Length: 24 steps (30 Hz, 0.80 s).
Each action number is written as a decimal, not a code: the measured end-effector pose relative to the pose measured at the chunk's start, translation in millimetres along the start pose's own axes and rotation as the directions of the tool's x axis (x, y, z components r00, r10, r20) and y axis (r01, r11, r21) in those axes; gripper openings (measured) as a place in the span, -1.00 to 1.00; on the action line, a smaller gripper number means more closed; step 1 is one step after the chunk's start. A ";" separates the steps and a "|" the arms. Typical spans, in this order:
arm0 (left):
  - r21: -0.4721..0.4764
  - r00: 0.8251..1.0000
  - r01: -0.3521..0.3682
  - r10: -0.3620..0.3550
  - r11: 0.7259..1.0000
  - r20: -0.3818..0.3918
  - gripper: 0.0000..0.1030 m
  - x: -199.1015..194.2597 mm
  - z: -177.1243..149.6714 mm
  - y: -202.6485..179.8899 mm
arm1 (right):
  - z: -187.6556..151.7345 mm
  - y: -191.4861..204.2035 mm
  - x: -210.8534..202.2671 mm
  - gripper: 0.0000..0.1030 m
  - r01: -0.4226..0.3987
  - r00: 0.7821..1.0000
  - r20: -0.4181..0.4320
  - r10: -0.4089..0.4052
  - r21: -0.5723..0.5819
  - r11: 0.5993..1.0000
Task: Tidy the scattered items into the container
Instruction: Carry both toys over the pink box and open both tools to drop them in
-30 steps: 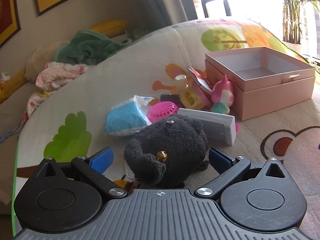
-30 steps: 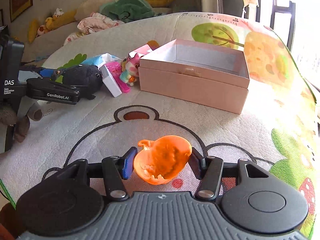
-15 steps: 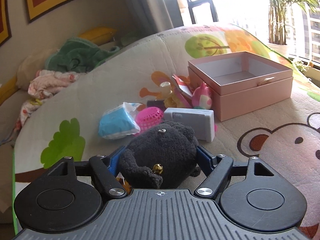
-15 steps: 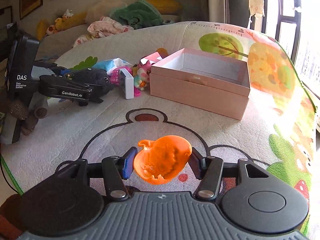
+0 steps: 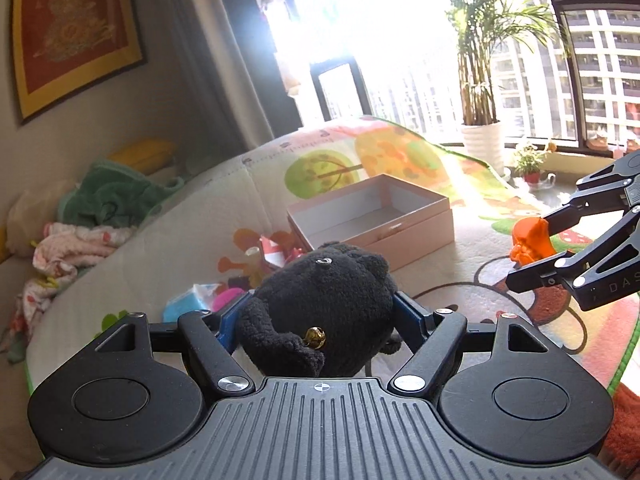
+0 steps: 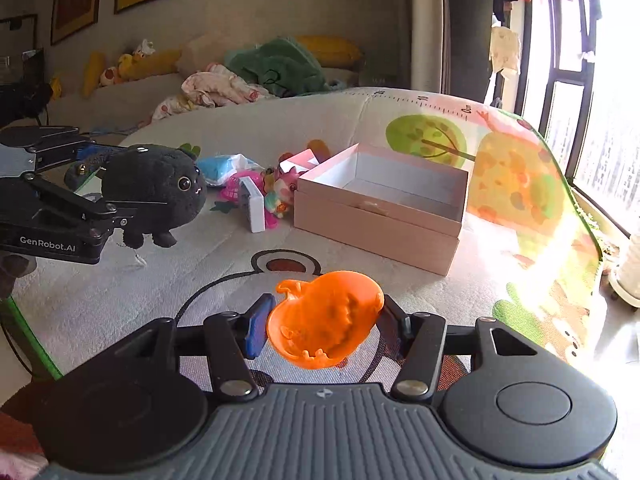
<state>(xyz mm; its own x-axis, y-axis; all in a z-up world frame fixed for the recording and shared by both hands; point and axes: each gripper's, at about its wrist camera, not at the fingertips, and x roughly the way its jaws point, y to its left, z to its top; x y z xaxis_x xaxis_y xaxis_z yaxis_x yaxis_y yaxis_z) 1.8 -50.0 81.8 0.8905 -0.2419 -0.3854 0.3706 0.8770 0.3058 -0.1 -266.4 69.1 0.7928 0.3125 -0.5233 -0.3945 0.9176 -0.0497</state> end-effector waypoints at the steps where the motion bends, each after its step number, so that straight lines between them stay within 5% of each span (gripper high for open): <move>1: 0.008 1.000 0.004 -0.004 1.000 0.009 0.56 -1.3 3.3 -2.8 | 2.6 0.1 -4.1 0.07 -0.006 1.000 0.011 0.006 -0.004 1.000; 12: 0.004 0.994 0.037 -0.037 0.999 0.100 0.57 31.5 47.2 -12.2 | 55.4 -22.5 -17.4 0.08 -0.046 0.992 0.115 0.045 0.007 0.999; 17: -0.046 0.993 0.073 -0.069 0.996 0.091 0.57 91.8 71.7 1.1 | 92.6 -56.8 16.3 0.08 0.006 0.989 0.147 -0.012 0.042 0.999; 24: -0.088 0.993 0.116 -0.114 0.989 0.029 0.57 182.8 97.5 20.8 | 133.8 -114.5 94.7 0.08 0.019 0.996 0.089 -0.032 0.151 0.988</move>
<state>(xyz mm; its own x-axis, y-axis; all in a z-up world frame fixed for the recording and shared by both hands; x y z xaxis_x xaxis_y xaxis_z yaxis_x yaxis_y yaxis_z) 198.1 -116.4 102.6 0.8498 -0.3520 -0.3924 0.4467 0.8761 0.1815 182.3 -309.0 139.1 0.8434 0.3032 -0.4436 -0.3047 0.9499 0.0700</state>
